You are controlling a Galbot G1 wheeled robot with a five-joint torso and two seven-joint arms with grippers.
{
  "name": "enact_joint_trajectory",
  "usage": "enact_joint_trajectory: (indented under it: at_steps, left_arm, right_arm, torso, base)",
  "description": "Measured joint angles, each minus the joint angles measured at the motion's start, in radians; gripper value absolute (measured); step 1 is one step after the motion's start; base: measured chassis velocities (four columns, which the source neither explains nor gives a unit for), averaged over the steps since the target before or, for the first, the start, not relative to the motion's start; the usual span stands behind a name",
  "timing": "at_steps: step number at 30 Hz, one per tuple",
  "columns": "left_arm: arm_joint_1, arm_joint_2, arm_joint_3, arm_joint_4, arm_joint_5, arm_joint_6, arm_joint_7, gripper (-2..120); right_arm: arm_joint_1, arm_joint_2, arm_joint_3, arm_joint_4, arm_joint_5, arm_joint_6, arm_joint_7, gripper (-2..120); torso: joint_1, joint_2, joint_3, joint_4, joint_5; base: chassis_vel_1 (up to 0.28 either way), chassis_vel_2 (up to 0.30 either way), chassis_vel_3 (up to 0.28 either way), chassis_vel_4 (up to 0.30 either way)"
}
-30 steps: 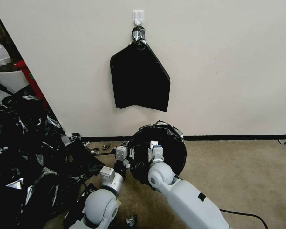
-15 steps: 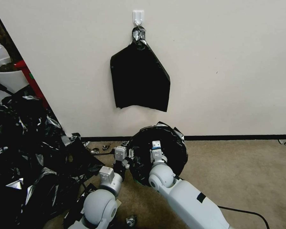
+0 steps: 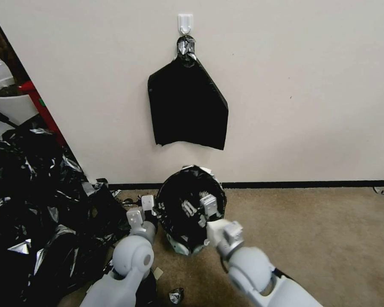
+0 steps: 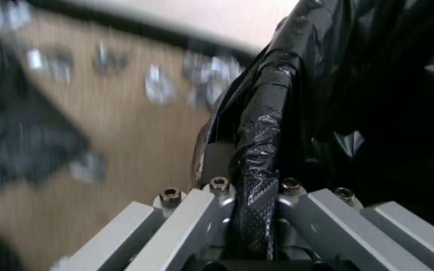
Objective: Place a trash bag onto the trash bin.
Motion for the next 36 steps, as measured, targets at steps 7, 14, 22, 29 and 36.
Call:
enact_joint_trajectory:
  at_steps: [7, 14, 22, 29, 36]
  left_arm:
    - [0.003, 0.003, -0.029, -0.018, -0.186, 0.1, -0.121, 3]
    - [0.035, 0.004, -0.027, -0.067, -0.147, 0.082, -0.114, 28]
    - [0.117, 0.031, -0.04, -0.21, 0.009, -0.013, -0.068, 53]
    - [0.129, 0.067, -0.142, -0.095, 0.344, -0.545, 0.302, 78]
    - [0.051, 0.119, -0.255, 0.025, 0.424, -0.788, 0.633, 99]
  right_arm:
    - [-0.045, 0.083, 0.075, 0.028, -0.044, -0.006, 0.085, 91]
    - [-0.061, 0.089, 0.072, 0.013, -0.031, -0.015, 0.105, 100]
    - [-0.059, 0.098, 0.102, 0.009, 0.053, -0.046, 0.206, 100]
    - [-0.105, 0.142, 0.252, 0.018, 0.04, 0.012, 0.182, 100]
    - [-0.174, 0.183, 0.43, 0.031, -0.059, 0.002, 0.118, 100]
  torso:
    - [0.0, 0.0, 0.0, 0.0, 0.0]
    - [0.0, 0.0, 0.0, 0.0, -0.0002]
    - [0.0, 0.0, 0.0, 0.0002, 0.0001]
    - [0.0, 0.0, 0.0, 0.0002, -0.0004]
    - [0.0, 0.0, 0.0, -0.0002, 0.0]
  base:
    - [0.0, 0.0, 0.0, 0.0]
    - [0.0, 0.0, 0.0, 0.0]
    - [0.0, 0.0, 0.0, 0.0]
    - [0.0, 0.0, 0.0, 0.0]
    - [0.0, 0.0, 0.0, 0.0]
